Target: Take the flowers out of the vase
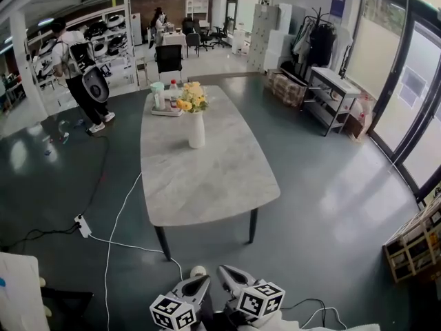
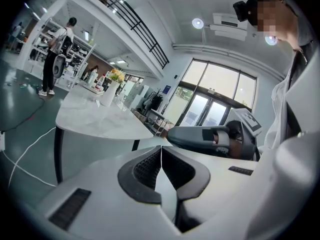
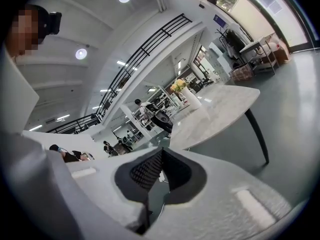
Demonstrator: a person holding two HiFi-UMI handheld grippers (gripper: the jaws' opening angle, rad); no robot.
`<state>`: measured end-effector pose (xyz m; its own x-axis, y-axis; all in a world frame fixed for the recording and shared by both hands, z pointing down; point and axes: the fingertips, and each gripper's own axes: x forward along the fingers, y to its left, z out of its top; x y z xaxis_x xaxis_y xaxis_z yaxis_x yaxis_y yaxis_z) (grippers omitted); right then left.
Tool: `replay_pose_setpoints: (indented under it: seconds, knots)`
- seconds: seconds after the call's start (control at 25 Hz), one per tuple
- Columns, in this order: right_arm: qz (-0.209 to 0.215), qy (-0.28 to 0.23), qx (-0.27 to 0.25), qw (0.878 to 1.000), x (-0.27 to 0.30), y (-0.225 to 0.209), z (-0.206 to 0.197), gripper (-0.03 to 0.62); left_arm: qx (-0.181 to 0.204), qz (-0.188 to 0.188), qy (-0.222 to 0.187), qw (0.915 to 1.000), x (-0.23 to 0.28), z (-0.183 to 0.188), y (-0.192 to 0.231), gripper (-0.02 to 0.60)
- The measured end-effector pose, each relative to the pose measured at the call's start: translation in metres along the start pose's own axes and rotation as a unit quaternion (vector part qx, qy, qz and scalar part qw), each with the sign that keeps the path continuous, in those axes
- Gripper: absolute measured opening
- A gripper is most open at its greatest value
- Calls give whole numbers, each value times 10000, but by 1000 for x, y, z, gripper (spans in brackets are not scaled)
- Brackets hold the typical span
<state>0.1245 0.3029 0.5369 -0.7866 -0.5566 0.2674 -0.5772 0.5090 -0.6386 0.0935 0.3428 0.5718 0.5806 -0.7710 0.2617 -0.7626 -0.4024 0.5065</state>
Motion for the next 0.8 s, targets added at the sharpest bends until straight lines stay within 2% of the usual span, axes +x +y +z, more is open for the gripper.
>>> replay_pose_setpoints:
  seconds: [0.4, 0.8]
  knots:
    - [-63, -85, 106, 9999, 81, -24, 65, -2, 85, -50, 58, 9999, 50, 71, 61, 3]
    - [-171, 5, 205, 9996, 156, -39, 103, -2, -136, -50, 4, 9999, 79, 123, 130, 3]
